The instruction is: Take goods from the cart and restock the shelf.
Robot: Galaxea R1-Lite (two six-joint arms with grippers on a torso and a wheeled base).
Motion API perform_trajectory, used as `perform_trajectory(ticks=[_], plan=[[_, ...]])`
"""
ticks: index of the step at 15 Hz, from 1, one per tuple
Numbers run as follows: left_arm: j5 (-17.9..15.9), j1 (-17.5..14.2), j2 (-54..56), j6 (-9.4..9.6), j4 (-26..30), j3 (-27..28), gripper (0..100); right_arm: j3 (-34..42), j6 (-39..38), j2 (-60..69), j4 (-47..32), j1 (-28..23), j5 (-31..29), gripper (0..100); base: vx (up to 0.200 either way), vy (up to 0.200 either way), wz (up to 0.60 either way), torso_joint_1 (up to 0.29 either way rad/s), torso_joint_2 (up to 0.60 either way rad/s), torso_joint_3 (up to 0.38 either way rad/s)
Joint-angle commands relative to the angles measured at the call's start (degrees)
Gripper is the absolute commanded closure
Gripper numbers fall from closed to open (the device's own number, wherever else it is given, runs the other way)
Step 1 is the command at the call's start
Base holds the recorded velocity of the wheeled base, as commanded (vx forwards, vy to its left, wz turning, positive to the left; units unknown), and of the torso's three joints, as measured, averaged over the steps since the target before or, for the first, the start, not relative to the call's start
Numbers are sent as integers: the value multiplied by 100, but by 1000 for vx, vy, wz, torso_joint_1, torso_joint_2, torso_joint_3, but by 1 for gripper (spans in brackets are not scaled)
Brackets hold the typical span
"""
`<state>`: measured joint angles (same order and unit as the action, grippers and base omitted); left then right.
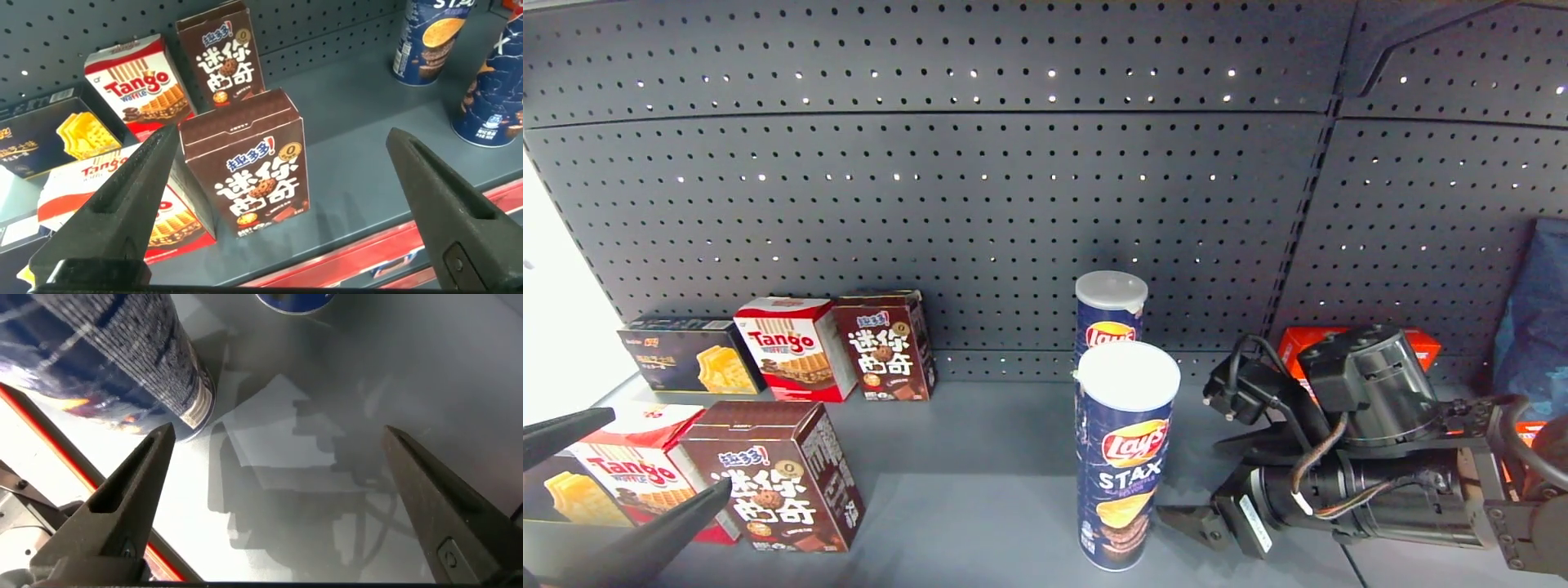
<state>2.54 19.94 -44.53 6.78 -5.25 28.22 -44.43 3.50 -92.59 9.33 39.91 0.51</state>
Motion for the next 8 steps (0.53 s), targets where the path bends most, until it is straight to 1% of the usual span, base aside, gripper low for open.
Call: perform_trajectory(ticks=[1, 6, 8], plan=[[1, 1, -12, -1, -2, -10, 0, -57, 2, -75, -1, 25, 2, 0, 0, 0, 0, 0, 0, 0], [-7, 10, -12, -1, -2, -18, 0, -30, -7, -14, 8, 8, 2, 0, 0, 0, 0, 0, 0, 0], [1, 1, -12, -1, 7, -18, 0, -57, -25, 303, 8, -98, -7, 0, 0, 0, 0, 0, 0, 0]])
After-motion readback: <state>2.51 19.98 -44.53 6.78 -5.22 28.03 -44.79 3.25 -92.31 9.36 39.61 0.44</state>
